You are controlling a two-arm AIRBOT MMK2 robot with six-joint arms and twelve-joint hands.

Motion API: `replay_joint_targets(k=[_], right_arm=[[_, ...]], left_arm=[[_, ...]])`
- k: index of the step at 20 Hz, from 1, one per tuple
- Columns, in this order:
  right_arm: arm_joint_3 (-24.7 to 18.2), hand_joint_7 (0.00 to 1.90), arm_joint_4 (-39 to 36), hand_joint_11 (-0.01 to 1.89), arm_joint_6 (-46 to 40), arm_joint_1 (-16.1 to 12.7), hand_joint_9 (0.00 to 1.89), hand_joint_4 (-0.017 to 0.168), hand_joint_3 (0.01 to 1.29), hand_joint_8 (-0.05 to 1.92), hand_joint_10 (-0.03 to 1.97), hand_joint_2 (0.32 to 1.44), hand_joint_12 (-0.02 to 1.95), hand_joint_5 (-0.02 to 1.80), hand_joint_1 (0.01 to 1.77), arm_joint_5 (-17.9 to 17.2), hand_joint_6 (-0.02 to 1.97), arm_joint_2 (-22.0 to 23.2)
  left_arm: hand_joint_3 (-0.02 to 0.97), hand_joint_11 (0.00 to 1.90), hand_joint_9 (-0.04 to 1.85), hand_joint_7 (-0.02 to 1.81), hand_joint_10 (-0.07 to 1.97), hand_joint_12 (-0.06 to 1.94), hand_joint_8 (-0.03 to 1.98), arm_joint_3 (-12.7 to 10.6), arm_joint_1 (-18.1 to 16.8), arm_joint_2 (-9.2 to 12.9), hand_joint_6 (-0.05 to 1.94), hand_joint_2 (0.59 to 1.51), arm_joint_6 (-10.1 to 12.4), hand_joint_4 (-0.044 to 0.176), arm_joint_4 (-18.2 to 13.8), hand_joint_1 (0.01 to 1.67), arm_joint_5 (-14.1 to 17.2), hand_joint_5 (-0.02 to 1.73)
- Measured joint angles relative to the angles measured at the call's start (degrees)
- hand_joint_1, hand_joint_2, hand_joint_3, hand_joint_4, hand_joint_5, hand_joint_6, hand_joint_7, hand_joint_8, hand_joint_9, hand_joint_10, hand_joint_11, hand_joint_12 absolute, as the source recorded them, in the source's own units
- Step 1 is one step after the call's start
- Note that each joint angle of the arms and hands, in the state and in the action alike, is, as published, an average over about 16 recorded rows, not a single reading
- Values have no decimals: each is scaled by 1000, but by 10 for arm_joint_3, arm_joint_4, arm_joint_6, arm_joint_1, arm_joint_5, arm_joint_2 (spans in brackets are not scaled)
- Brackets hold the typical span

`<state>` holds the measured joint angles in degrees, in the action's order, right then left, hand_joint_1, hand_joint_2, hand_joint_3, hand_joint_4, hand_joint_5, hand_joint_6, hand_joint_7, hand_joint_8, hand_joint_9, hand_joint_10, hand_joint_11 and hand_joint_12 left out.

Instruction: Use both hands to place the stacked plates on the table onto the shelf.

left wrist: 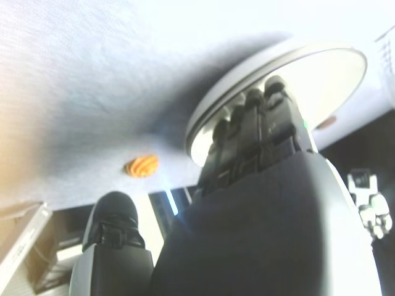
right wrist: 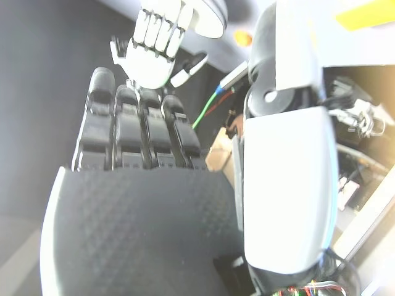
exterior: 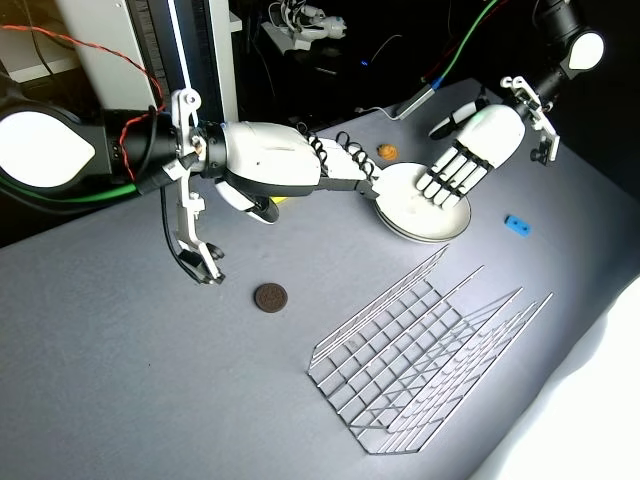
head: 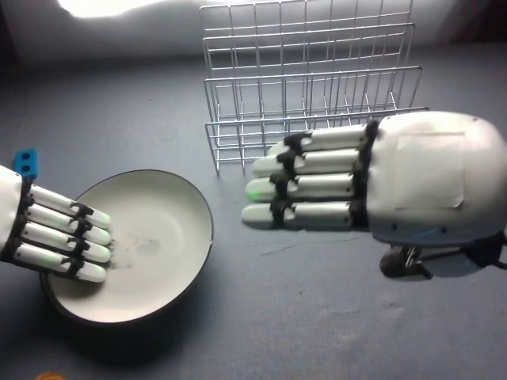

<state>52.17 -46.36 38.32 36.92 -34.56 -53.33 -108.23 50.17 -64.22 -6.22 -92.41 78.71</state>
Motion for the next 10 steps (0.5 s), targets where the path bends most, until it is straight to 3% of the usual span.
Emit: replay_joint_targets(k=[10], right_arm=[[29, 11, 19, 18, 40, -6, 12, 2, 15, 12, 4, 908, 387, 13, 1163, 29, 20, -62]], left_arm=[[4, 13, 17, -11, 6, -13, -21, 62, -40, -2, 8, 1145, 34, -2, -7, 16, -33, 10]])
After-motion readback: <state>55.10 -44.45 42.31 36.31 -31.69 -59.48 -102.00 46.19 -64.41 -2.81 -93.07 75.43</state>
